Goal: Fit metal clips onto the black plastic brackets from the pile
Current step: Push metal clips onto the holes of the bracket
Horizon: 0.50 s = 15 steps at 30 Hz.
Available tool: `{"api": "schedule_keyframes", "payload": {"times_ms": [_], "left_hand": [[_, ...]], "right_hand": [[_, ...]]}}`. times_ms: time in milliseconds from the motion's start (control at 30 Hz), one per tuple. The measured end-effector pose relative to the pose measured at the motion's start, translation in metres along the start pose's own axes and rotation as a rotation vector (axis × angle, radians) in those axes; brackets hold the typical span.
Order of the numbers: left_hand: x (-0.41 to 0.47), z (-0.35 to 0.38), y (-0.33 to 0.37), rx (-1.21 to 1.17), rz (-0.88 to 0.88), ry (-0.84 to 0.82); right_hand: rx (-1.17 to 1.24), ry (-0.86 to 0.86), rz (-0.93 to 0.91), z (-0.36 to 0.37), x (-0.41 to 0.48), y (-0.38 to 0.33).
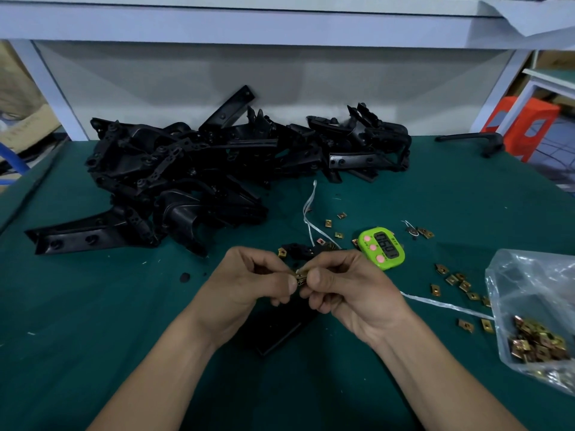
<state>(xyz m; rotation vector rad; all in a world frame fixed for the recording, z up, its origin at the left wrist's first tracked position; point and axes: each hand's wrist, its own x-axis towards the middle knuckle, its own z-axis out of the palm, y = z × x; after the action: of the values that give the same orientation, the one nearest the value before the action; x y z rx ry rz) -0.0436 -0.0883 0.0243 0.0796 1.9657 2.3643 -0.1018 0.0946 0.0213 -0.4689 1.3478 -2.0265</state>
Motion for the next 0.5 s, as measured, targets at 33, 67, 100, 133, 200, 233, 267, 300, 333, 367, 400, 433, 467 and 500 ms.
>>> {"api": "schedule_keyframes", "payload": {"times_ms": [33, 67, 100, 133, 200, 233, 267, 300, 333, 367, 400, 433, 467, 500], "left_hand": [[-0.0002, -0.001, -0.0002, 0.009, 0.005, 0.001], [0.0002, -0.0018, -0.0009, 0.022, 0.013, 0.014], [0.0005, -0.0022, -0.0019, 0.03, 0.021, 0.039], [0.001, -0.0024, -0.0031, 0.029, 0.027, 0.066], [0.0017, -0.0026, -0.005, 0.02, 0.029, 0.095], [0.0017, -0.0026, -0.005, 0.022, 0.028, 0.096], [0.0017, -0.003, -0.0048, 0.028, 0.031, 0.093], [0.0017, -0.0033, -0.0043, 0.035, 0.037, 0.087], [0.0017, -0.0036, -0.004, 0.043, 0.047, 0.077], [0.0014, -0.0039, -0.0036, 0.047, 0.055, 0.062], [0.0011, -0.004, -0.0036, 0.046, 0.058, 0.047], [0.0008, -0.004, -0.0035, 0.042, 0.057, 0.038], [0.0008, -0.0039, -0.0036, 0.036, 0.056, 0.04], [0.001, -0.0036, -0.0036, 0.033, 0.058, 0.057]], "right_hand": [[0.01, -0.002, 0.007, 0.0001, 0.0002, 0.0009], [0.009, -0.003, 0.008, -0.0002, 0.0006, 0.0013], [-0.001, -0.003, 0.005, -0.0007, 0.001, 0.0012], [-0.013, -0.001, 0.002, -0.0015, 0.0011, 0.0009], [-0.025, 0.003, -0.002, -0.0025, 0.0009, 0.0002], [-0.027, 0.002, -0.004, -0.0029, 0.0005, -0.0001], [-0.027, -0.003, -0.006, -0.0029, 0.0005, -0.0001], [-0.025, -0.011, -0.005, -0.0027, 0.0003, 0.0001], [-0.018, -0.019, 0.0, -0.002, -0.0001, 0.0006], [-0.008, -0.026, 0.008, -0.001, -0.0005, 0.0013], [0.008, -0.033, 0.019, 0.0002, -0.0008, 0.0022], [0.027, -0.037, 0.031, 0.0015, -0.001, 0.0033], [0.045, -0.035, 0.039, 0.003, -0.001, 0.0042], [0.055, -0.021, 0.04, 0.0044, -0.0006, 0.005]]}}
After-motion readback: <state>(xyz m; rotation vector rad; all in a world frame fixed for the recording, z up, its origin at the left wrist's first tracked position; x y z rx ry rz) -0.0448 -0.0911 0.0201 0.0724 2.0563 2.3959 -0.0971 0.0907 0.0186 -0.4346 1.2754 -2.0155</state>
